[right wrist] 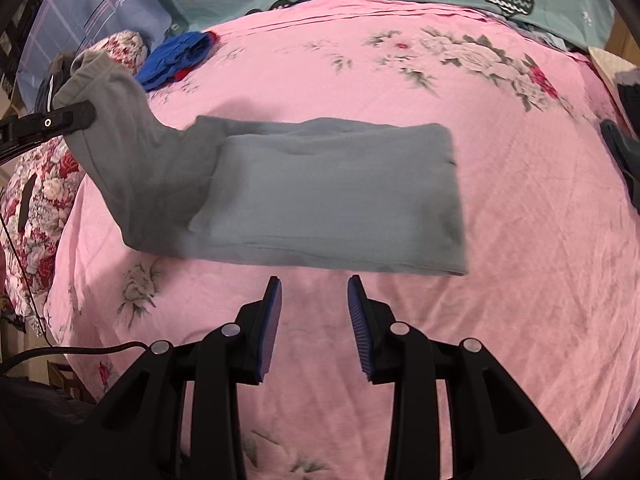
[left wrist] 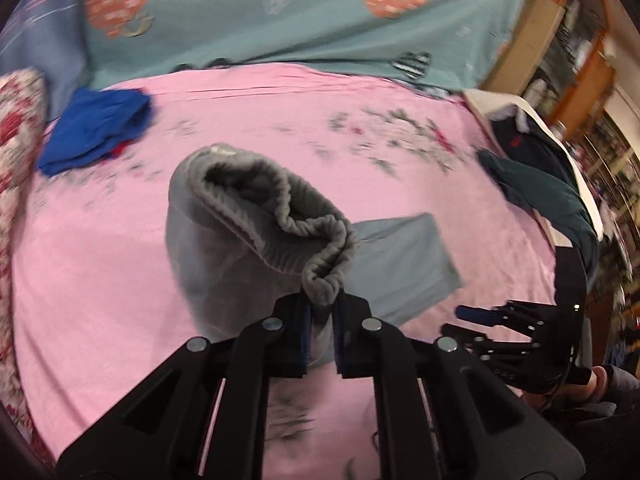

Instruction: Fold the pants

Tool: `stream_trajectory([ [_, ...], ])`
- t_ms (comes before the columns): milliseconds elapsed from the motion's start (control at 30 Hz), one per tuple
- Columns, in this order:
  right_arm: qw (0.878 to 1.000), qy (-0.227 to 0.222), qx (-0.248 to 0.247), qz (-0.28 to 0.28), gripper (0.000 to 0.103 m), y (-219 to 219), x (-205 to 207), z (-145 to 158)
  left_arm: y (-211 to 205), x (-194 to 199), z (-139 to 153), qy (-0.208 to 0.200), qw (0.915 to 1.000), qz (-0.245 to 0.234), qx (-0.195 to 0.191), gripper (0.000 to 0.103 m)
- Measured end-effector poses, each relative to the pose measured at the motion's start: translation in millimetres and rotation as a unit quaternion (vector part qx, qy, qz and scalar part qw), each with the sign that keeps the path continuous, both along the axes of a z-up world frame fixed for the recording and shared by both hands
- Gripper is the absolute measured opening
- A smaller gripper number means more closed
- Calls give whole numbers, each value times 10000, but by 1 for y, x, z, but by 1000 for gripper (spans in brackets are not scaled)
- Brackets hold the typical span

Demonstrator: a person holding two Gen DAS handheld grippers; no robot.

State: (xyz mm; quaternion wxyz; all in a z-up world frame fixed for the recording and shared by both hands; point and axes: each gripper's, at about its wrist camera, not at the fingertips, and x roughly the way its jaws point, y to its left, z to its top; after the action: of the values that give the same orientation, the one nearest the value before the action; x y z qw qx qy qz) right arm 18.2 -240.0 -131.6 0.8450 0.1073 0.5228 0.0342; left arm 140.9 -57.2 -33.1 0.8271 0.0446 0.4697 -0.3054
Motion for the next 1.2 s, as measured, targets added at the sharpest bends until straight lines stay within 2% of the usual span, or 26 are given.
stream_trajectory([
  [133, 9996, -9, 69, -267, 34, -32, -10, 0, -72, -12, -20, 145, 9985, -518, 126, 8],
  [267, 9988, 1, 93, -491, 34, -61, -24, -2, -130, -20, -47, 342, 9956, -825, 286, 8],
  [367, 9977, 15, 120, -666, 34, -81, -33, -4, -164, -26, -68, 491, 9925, -1046, 395, 8],
  [500, 9958, 49, 213, -892, 34, -104, -45, -8, -196, -29, -95, 518, 9898, -1090, 756, 9],
  [533, 9954, 53, 238, -926, 34, -108, -48, -9, -199, -28, -103, 565, 9891, -1070, 842, 10],
  [567, 9951, 58, 265, -955, 34, -111, -49, -11, -203, -26, -111, 657, 9878, -1063, 929, 16],
  [633, 9943, 52, 318, -1012, 34, -116, -51, -12, -202, -29, -114, 626, 9877, -1032, 995, 35],
  [667, 9940, 43, 344, -1039, 34, -119, -51, -12, -201, -32, -110, 515, 9881, -1027, 1021, 55],
  [700, 9934, 23, 383, -1076, 34, -121, -51, -13, -198, -36, -103, 348, 9891, -1027, 998, 61],
  [833, 9917, -87, 509, -1180, 35, -124, -46, -10, -181, -43, -70, 21, 9906, -999, 930, 65],
  [933, 9900, -413, 637, -1193, 35, -122, -40, 4, -152, -32, -54, -156, 9937, -594, 935, 72],
  [1067, 9905, -877, 739, -759, 34, -101, -20, 25, -105, -2, -70, 55, 9926, 203, 1193, 73],
  [1200, 9929, -1102, 442, -72, 34, -67, 7, 31, -69, 7, -92, 425, 9892, 653, 1241, 73],
])
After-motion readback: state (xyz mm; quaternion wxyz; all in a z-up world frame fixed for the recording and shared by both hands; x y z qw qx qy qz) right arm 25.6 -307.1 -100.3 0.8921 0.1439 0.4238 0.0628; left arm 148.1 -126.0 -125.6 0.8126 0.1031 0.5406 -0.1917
